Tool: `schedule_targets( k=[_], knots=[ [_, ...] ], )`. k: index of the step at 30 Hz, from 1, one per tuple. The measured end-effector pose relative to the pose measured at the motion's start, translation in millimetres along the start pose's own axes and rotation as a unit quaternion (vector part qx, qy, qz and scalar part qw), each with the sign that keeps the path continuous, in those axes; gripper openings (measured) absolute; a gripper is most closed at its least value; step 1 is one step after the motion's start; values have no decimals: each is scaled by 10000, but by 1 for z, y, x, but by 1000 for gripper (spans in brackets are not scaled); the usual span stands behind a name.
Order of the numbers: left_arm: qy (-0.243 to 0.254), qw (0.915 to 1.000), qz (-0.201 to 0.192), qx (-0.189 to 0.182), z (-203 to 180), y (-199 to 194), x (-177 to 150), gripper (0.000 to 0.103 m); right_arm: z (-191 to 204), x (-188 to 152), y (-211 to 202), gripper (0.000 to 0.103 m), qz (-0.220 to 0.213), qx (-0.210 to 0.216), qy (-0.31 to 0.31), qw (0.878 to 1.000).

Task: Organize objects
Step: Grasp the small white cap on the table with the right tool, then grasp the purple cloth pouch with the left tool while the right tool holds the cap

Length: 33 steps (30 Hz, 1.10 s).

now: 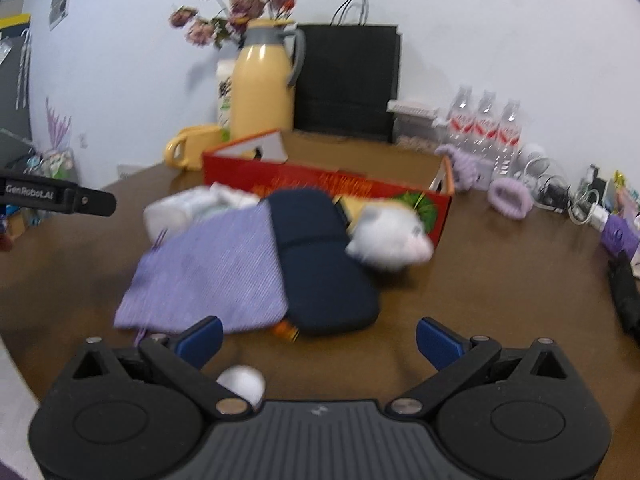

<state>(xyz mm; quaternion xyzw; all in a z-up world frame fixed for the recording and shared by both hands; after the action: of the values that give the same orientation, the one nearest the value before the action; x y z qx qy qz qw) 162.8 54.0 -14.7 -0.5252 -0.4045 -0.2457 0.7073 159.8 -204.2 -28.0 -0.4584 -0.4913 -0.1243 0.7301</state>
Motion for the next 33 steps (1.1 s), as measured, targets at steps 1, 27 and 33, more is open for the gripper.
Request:
schedule_targets(
  k=[1,27,33],
  knots=[
    [41,10000,58,-26,0,0,-7,103,3,-5,0,103,39,42,0,10000],
    [291,9989,169,-341,-23,-6,-38,103,18,-25,9,27,-99,460,186,9987],
    [698,9959,-96,-560,-48,-4,-33,103,7,-22,-1,27,-286,288,297,9987]
  ],
)
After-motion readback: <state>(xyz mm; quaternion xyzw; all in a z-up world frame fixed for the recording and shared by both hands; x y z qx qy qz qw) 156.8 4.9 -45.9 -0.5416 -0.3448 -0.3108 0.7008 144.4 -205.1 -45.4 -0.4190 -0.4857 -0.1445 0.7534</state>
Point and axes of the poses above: each gripper's, at about its wrist camera, not at the fingertips, and y roughly the way its jaws point, z to its left, x to its top, the point moved 7 cm from there along y, roughly the way its jaws point, and after that the axes turned 15 degrees about x, right-handed, at the moved point
